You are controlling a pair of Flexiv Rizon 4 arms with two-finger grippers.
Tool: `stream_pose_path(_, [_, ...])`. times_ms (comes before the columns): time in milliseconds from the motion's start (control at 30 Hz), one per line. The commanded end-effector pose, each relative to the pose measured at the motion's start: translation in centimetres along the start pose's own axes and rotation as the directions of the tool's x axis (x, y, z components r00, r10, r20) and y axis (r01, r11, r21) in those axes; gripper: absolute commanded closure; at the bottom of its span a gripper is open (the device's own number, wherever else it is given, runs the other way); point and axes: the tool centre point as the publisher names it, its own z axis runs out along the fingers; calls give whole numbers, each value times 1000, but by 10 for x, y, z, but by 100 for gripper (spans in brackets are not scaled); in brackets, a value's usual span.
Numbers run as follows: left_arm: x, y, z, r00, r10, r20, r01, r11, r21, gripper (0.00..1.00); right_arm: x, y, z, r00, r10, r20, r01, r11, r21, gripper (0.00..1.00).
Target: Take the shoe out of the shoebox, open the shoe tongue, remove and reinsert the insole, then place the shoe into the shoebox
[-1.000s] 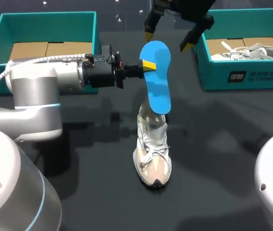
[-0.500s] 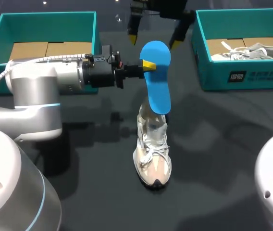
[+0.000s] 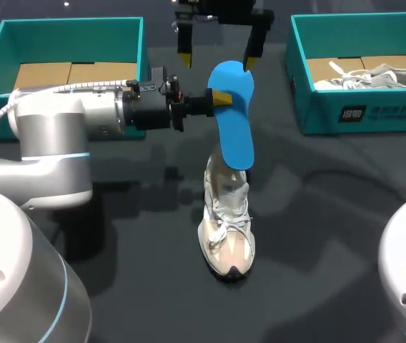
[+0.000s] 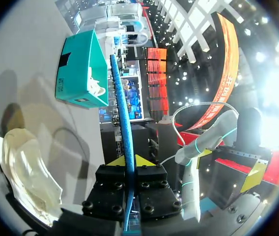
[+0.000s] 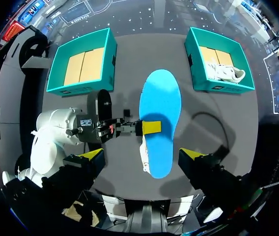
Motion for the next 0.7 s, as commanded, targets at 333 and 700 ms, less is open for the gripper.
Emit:
stream_pose_path(333, [-1,0,1,1000,0,0,0,1000,2,100,0,-1,1,1000,24,15,-24,1000,6,0])
stream_pose_path(700, [-1,0,1,1000,0,0,0,1000,2,100,-25,2,1,987,61,-149,-62,998,-8,0])
